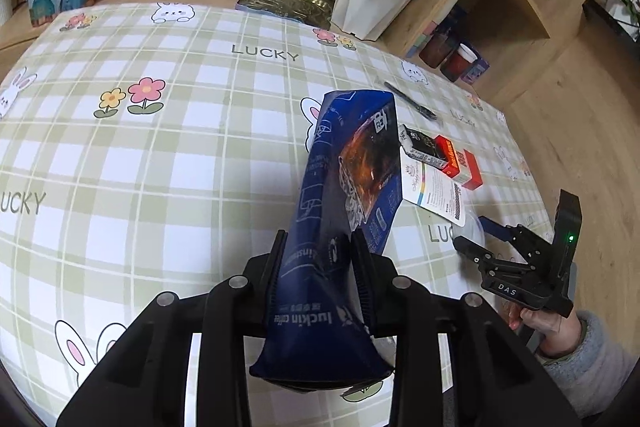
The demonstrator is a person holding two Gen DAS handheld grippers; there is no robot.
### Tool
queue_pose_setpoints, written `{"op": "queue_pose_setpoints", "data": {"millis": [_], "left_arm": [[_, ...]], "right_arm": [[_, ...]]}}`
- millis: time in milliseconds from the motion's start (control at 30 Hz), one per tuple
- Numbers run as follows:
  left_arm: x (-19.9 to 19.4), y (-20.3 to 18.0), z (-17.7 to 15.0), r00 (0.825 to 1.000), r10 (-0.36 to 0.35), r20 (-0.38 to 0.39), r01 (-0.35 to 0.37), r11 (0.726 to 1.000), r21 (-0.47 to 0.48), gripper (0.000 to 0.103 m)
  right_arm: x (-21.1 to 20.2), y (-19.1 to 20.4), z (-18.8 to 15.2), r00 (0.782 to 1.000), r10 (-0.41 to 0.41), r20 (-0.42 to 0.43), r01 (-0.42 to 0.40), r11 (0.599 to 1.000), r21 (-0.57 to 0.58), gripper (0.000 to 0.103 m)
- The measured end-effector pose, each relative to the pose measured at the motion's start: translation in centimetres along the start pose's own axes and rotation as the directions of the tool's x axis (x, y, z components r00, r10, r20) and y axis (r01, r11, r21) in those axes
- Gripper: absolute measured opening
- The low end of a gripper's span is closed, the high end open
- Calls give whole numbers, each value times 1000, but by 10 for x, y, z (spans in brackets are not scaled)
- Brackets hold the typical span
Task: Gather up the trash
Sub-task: 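Grasp the clear plastic lid with the right tool while the left tool holds the box, then carry both items over the bin and open the left tool to drop the box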
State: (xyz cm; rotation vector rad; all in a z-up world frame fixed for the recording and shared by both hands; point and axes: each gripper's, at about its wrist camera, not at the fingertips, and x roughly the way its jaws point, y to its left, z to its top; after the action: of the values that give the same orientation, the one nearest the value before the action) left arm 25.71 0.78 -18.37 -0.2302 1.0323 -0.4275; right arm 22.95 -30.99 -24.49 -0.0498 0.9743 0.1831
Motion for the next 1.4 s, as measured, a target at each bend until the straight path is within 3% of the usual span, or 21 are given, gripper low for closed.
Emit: {"op": "queue_pose_setpoints", "data": {"millis": [300,667,1033,1400], "left_arm": [[-33,-21,-2,996,-16,86,12,999,53,25],[-82,-42,-20,992,-12,129,-4,992,123,25],[-134,-59,-73,994,-49,100,28,979,200,25],[-131,-72,-151,999,-37,-2,36,960,278,25]], "right_arm": [[-29,-9,-7,996,34,79,-39,997,60,67],[-73,10,-33,988,81,129,-95,989,109,67],[-136,38,-63,973,118,200,-145,981,129,67],[-188,62,-93,959,125,253,-158,981,115,67]]}}
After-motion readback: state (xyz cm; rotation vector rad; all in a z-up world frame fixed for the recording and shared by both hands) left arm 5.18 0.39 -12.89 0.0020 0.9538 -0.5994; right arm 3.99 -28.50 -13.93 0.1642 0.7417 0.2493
